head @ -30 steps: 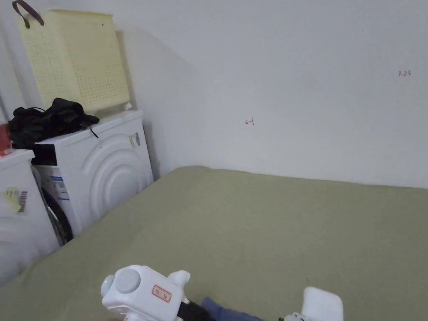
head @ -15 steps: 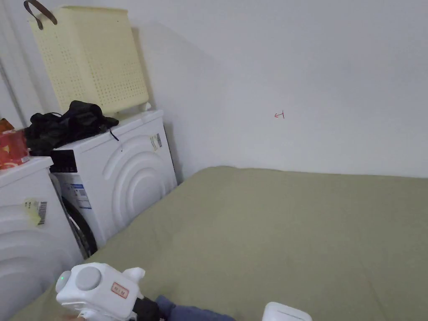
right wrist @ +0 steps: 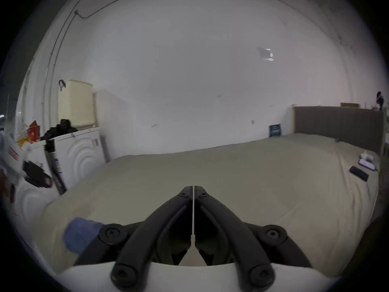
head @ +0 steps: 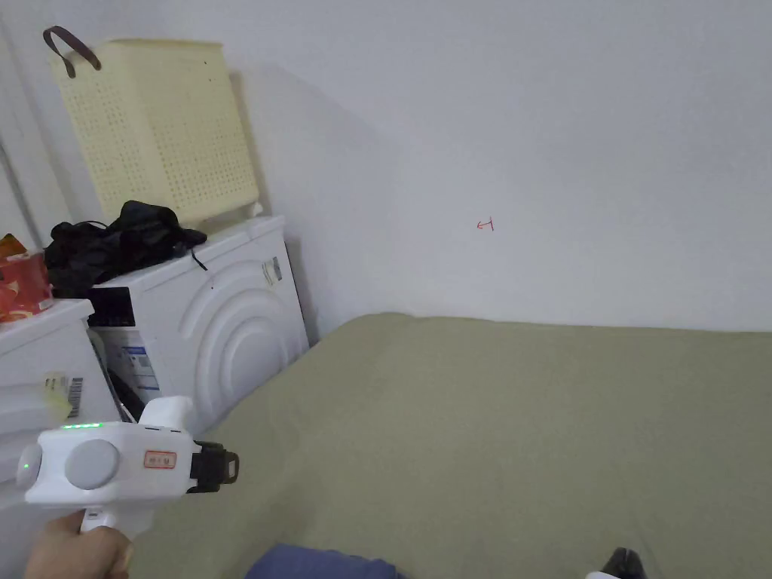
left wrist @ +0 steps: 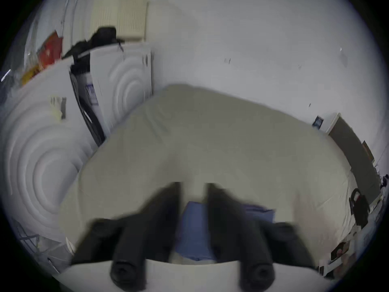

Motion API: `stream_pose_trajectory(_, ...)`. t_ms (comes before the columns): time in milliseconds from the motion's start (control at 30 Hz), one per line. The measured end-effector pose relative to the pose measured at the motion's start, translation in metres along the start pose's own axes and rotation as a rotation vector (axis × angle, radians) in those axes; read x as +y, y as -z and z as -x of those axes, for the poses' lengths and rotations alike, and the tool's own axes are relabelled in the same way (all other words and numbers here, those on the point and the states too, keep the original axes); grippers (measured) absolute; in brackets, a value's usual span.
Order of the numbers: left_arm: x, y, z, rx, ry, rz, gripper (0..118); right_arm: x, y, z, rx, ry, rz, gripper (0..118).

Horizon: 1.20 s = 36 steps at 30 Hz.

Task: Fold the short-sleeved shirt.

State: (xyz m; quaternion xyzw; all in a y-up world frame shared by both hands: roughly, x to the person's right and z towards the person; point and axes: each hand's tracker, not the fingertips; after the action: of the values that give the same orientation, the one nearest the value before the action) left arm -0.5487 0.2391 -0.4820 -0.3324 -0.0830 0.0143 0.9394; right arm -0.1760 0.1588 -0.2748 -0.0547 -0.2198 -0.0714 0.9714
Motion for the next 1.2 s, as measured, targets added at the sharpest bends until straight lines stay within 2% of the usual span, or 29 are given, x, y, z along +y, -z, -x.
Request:
stream_pose_trajectory(100,-0.013,-0.022,-0.053,-0.05,0.013,-0.085,6,0.01,-0.001,-0.04,-0.032,-0.011,-0.012,2)
stream_pose_trajectory(167,-0.03,-0.033,-0.096,-0.046,0.056,-0.161,4,0.016,-0.005,-0.066,-0.041,-0.059,-0.045,2)
stream_pose_trajectory(300,-0.075,-0.051,-0.206,-0.093,0.153,-0.286,4,0.028,-0.015,-0.128,-0.036,-0.106,-0.093,2)
stream_pose_trajectory(367,-0.1,-0.061,-0.261,-0.069,0.193,-0.354,4,0.034,-0.02,-0.158,-0.028,-0.128,-0.1,2)
stream_pose_trajectory(500,-0.136,-0.071,-0.355,-0.133,0.158,-0.341,4,0.05,-0.029,-0.217,-0.022,-0.173,-0.119,2)
stream_pose_trajectory(633,-0.173,-0.091,-0.428,-0.107,0.078,-0.349,4,0.065,-0.037,-0.266,-0.057,-0.179,-0.141,2)
stream_pose_trajectory(700,-0.189,-0.107,-0.452,-0.108,0.007,-0.403,4,0.073,-0.041,-0.288,-0.051,-0.178,-0.139,2)
stream_pose_trajectory(967,-0.224,-0.155,-0.503,-0.075,0.073,-0.51,4,0.071,-0.058,-0.354,-0.032,-0.245,-0.141,2)
stream_pose_trajectory(1167,-0.225,-0.166,-0.52,-0.101,0.149,-0.539,4,0.072,-0.061,-0.374,-0.059,-0.199,-0.099,3)
stream_pose_trajectory(1200,-0.224,-0.165,-0.524,-0.112,0.16,-0.549,10,0.075,-0.061,-0.377,-0.058,-0.188,-0.1,4)
